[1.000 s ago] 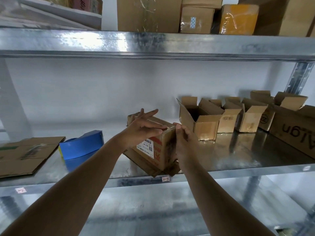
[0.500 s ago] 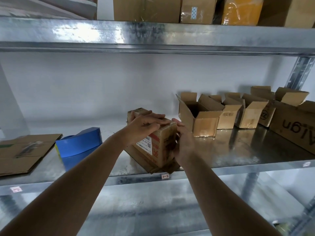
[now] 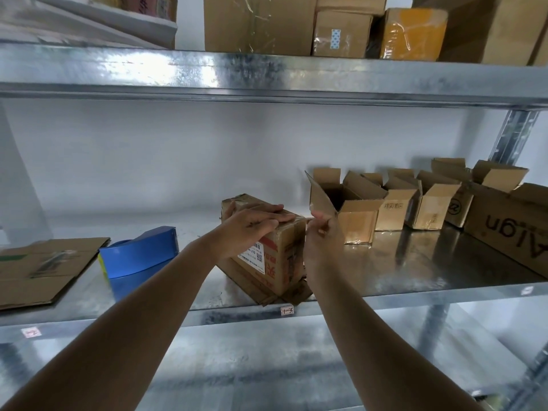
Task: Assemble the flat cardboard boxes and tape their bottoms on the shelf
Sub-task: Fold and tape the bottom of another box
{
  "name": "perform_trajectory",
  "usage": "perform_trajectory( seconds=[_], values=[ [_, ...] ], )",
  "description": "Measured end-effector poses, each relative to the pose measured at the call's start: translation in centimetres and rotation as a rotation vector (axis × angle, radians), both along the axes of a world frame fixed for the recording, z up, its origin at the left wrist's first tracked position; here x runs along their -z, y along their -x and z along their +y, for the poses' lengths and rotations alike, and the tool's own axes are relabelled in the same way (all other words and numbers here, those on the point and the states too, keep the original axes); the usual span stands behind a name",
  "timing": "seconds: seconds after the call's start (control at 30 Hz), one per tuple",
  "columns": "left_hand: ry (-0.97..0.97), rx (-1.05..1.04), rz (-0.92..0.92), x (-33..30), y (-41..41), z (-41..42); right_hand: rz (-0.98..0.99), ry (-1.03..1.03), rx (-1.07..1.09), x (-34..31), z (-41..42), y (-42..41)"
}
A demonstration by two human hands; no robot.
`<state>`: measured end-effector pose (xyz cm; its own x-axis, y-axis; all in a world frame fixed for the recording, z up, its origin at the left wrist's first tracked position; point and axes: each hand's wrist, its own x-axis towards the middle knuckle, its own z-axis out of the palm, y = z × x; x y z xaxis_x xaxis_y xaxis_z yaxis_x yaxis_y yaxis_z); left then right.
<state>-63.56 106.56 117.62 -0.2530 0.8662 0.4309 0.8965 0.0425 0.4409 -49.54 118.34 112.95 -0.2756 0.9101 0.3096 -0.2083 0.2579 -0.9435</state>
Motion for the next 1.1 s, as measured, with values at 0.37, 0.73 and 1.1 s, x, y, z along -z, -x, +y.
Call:
perform_trajectory(
  seconds=[0.37, 0.73, 1.1],
  values=[
    [0.015, -0.011, -0.021, 0.4, -0.2, 0.2, -0.119, -0.47, 0.178, 2.2, -1.3, -0.4],
    [0.073, -0.062, 0.103, 0.9, -2.1, -0.6, -0.375, -0.637, -0.088, 2.3, -4.7, -1.3],
    [-0.163, -0.18, 0.102, 1.6, -1.0, -3.3, -0.429, -0.657, -0.005, 0.4, -4.3, -1.9]
  ],
)
